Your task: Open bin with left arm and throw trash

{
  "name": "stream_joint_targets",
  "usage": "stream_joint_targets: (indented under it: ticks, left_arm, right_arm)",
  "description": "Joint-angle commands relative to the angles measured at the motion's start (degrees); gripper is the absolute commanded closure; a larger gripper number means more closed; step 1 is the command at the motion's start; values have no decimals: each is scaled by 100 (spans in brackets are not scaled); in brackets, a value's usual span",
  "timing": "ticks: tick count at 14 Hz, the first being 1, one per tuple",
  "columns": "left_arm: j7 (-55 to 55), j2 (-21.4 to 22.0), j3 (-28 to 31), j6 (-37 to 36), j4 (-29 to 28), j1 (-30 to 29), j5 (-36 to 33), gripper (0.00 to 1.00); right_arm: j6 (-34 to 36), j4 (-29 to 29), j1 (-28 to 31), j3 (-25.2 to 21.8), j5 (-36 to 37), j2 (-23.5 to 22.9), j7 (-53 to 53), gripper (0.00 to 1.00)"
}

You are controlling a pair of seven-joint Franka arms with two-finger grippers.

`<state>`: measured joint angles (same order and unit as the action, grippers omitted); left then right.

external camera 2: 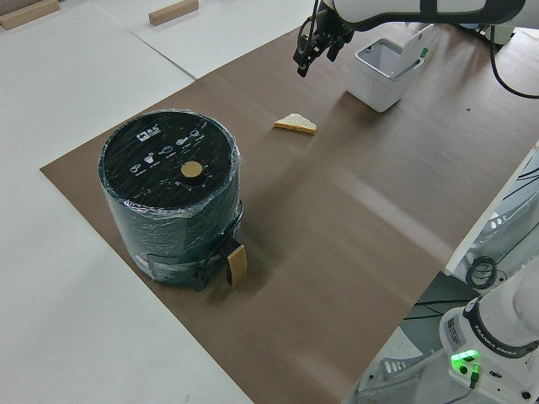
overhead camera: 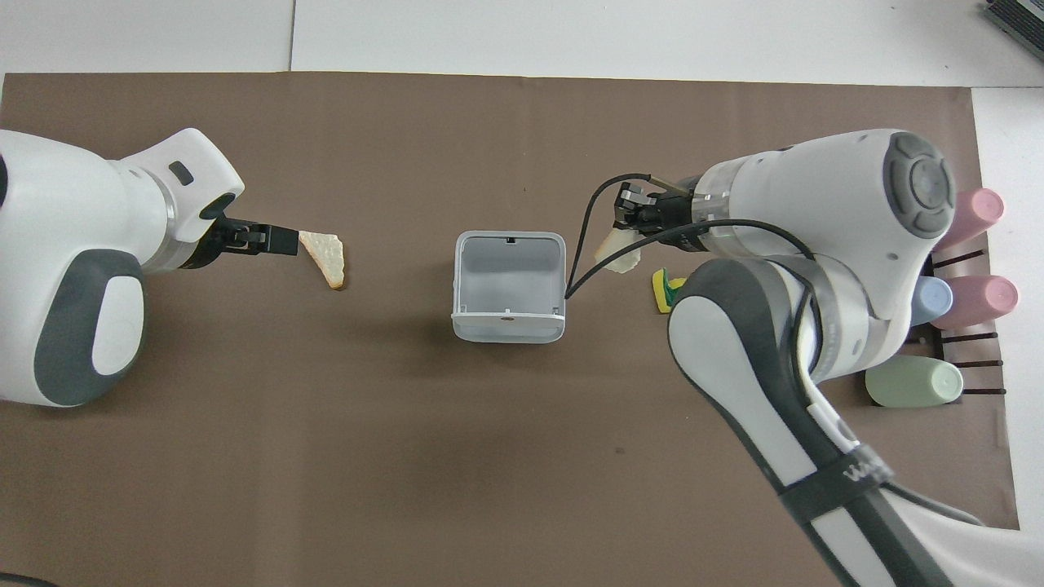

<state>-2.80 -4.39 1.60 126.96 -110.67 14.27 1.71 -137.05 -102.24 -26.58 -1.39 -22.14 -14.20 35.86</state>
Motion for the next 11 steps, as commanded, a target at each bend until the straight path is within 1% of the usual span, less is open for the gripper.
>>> stream_joint_targets:
  ticks: [1,2,4,6,7,8,9,10,11]
  left_arm:
    - [-377,-149,-37,748,-261,-108,-48,0]
    - [-596,-210,-37,968,-341,-257,-40,0]
    - [-1228,-368,-37,1259,-359,-302,-31,0]
    - [-1913,-588,-37,1409,-359,-294,-31,0]
    - [-2343,-719,-37,1523,-359,-250,-31,0]
    - [-2800,-799,-37,1603,-359,-241,-31,0]
    - [-3066,-835,-37,1586,-359,-232,-31,0]
    - [-3199,-939,-37,1586,-359,-232,-31,1]
    - [-3400,-1027,-37,1612,-350,-232,-31,4]
  right_arm:
    - [-164,90,-101,-19,-159,-118,202,100]
    - [-164,64,-119,-19,-159,-118,211,100]
    - [-112,-6,-180,-11,-168,-110,228,100]
    - [-172,-155,-381,7,-168,-136,290,100]
    - [-199,-191,-391,16,-168,-180,281,95]
    - [-208,-191,-400,7,-168,-197,290,86]
    - [-208,-200,-400,7,-168,-189,290,66]
    - [-208,-200,-400,7,-168,-197,290,38]
    - [-199,-200,-400,7,-168,-198,290,6]
